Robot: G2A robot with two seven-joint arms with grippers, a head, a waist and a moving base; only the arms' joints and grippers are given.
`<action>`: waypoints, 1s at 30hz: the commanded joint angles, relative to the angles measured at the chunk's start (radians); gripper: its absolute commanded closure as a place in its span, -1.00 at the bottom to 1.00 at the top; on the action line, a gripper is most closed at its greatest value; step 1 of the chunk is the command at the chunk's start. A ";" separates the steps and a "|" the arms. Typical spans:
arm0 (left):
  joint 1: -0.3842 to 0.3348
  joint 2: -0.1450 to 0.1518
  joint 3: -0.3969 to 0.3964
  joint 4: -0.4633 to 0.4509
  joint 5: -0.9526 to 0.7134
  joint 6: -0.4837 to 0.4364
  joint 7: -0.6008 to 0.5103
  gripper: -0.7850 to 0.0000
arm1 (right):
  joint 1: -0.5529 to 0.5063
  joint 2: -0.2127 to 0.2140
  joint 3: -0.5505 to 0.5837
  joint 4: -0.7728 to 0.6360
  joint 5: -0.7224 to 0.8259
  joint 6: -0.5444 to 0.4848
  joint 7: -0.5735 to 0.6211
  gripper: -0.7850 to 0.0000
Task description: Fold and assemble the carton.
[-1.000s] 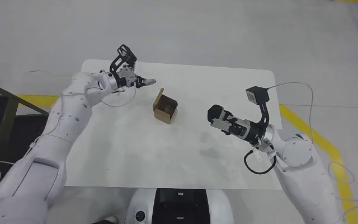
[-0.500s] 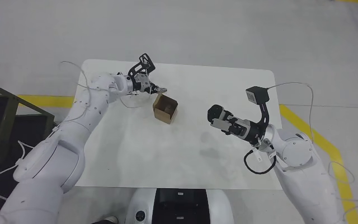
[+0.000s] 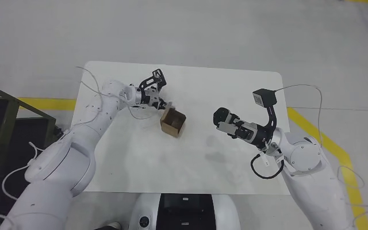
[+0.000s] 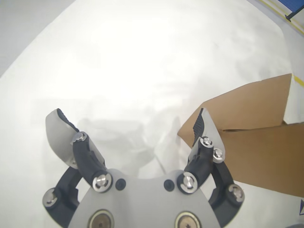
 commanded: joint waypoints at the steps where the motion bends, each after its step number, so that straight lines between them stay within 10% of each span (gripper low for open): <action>1: 0.011 -0.005 0.008 -0.018 -0.008 0.001 -0.004 -1.00 | 0.000 0.000 0.000 0.000 0.000 0.000 0.000 -1.00; 11: 0.026 0.009 0.042 -0.081 -0.160 0.001 -0.034 -1.00 | 0.000 0.000 0.000 0.000 0.000 0.000 0.000 -1.00; 26: -0.050 0.187 -0.116 -0.115 -0.279 0.001 -0.027 -1.00 | 0.002 0.001 0.000 -0.009 -0.033 0.009 -0.007 -1.00; 29: -0.033 0.227 -0.140 -0.188 -0.316 0.001 -0.065 -1.00 | 0.024 0.002 -0.009 -0.009 -0.084 -0.004 0.006 1.00; 30: -0.023 0.239 -0.148 -0.214 -0.337 0.001 -0.078 -1.00 | 0.033 0.001 -0.016 -0.006 -0.098 -0.006 0.008 1.00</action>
